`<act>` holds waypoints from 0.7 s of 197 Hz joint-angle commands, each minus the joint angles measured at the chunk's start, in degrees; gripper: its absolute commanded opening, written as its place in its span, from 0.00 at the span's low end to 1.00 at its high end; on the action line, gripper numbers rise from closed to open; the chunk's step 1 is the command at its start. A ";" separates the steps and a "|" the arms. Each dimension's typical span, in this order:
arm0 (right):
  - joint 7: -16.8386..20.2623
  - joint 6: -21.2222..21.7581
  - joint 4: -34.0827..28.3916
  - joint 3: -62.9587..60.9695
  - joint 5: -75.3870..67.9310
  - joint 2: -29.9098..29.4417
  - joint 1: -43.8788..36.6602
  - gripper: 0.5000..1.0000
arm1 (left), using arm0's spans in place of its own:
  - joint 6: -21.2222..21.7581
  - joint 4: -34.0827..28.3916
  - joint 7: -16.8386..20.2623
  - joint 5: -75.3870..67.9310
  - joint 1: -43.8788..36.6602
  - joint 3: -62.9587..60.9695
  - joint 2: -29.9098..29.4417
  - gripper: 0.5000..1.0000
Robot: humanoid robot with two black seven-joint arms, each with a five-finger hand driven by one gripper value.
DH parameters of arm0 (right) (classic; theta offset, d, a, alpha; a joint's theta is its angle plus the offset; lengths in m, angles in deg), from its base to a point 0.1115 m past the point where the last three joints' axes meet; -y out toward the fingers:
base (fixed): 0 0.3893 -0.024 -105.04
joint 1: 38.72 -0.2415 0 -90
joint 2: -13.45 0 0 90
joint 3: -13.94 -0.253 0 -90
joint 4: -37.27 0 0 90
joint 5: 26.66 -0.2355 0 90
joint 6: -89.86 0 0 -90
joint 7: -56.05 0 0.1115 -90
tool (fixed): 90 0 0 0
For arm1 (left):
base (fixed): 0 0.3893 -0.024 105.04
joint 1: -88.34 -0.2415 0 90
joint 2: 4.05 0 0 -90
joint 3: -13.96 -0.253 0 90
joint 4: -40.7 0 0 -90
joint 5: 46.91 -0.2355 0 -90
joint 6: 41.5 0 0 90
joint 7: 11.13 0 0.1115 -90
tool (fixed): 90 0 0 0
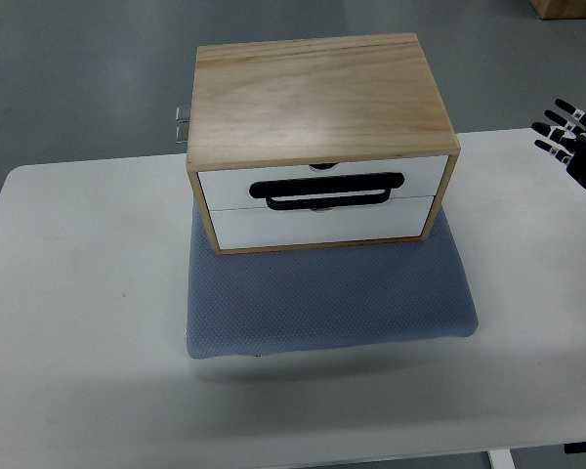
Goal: Open wood drawer with right hand
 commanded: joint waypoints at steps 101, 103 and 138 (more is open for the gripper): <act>0.00 0.03 -0.17 -0.26 0.00 0.26 -0.17 0.91 | 0.00 -0.57 0.00 0.00 -0.18 0.01 0.00 1.00; 0.00 0.03 -0.17 -0.26 0.00 0.17 -0.17 0.91 | 0.00 -0.57 0.00 0.00 -0.18 0.01 0.00 1.00; 0.00 0.11 -0.17 -0.26 0.00 0.08 -0.25 0.91 | 0.00 -0.66 0.00 0.00 -0.18 0.01 0.00 1.00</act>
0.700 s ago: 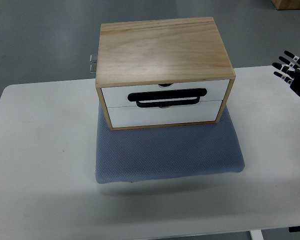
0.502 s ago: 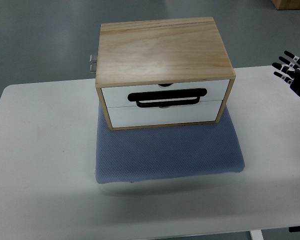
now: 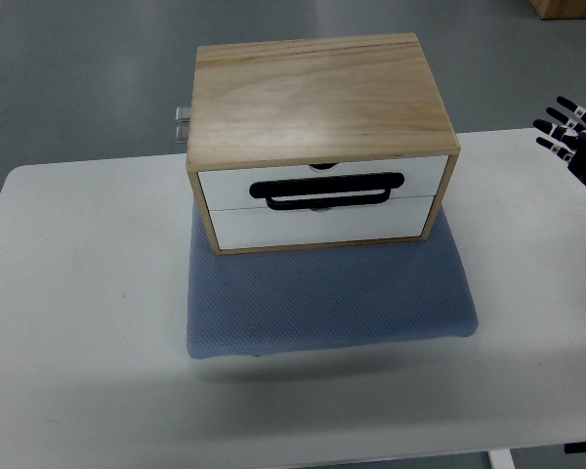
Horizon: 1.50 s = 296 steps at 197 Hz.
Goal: Open wood drawer with right hand
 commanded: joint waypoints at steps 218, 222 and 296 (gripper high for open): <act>0.00 5.11 -0.62 2.08 0.00 5.41 -0.74 0.91 | 0.00 0.02 0.00 0.00 0.00 0.01 0.00 1.00; 0.00 5.29 -0.62 2.35 0.00 5.85 -0.83 0.90 | 0.00 0.02 0.00 0.00 0.00 0.01 0.00 1.00; -0.18 8.72 -6.94 13.42 -0.62 19.48 -9.00 0.90 | 0.00 0.02 0.00 0.00 0.00 0.01 0.00 1.00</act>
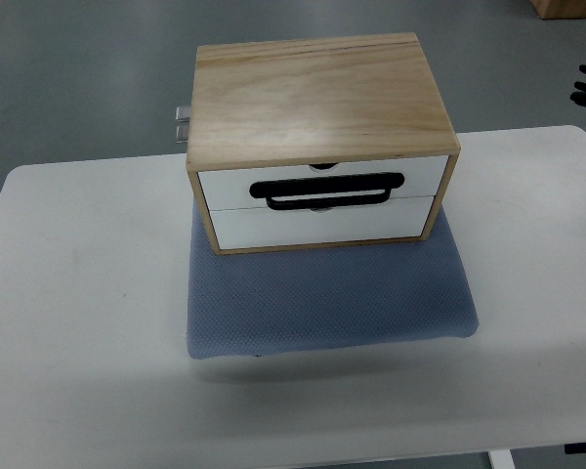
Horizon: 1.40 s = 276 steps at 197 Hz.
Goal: Open wood drawer with right hand
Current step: 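Move the right hand in over the top of the wooden box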
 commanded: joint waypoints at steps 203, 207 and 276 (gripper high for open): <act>0.61 3.54 -34.35 51.66 -0.08 19.24 -49.32 0.90 | 0.00 -0.05 0.00 0.00 0.00 0.00 0.00 1.00; 0.61 3.54 -34.35 51.66 -0.08 19.24 -49.32 0.90 | 0.00 -0.05 0.00 0.00 0.00 0.00 0.00 1.00; 0.61 3.37 -34.61 70.11 -0.78 15.82 -65.31 0.90 | 0.00 0.03 0.00 0.00 0.00 0.00 0.00 1.00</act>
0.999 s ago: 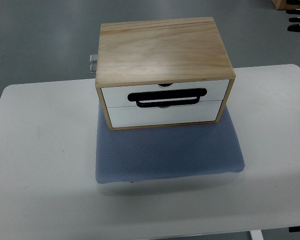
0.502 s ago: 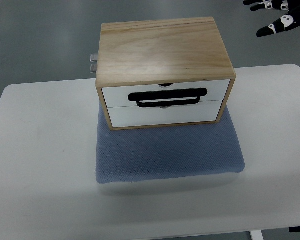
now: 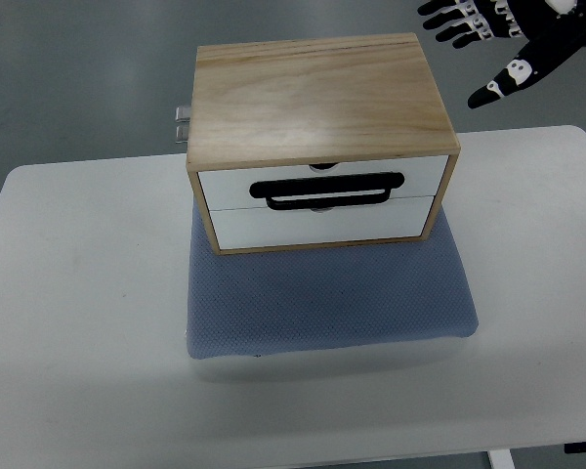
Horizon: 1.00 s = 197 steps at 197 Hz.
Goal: Open wood drawer with right hand
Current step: 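Move the right hand in over the top of the wooden box, then lower the right hand and hook fingers around the upper drawer's black handle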
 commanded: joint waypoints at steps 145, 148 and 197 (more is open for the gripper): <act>-0.03 -1.59 0.10 31.56 -25.80 -19.26 -23.58 0.90 | 0.00 0.02 0.00 0.00 0.00 0.00 0.00 1.00; -0.03 -1.51 0.01 31.83 -26.24 -19.44 -23.58 0.90 | 0.00 0.02 0.00 0.00 0.00 0.00 0.00 1.00; -0.03 -1.59 0.01 32.97 -27.56 -21.99 -23.58 0.90 | 0.00 -0.07 0.00 0.00 0.00 0.00 0.00 1.00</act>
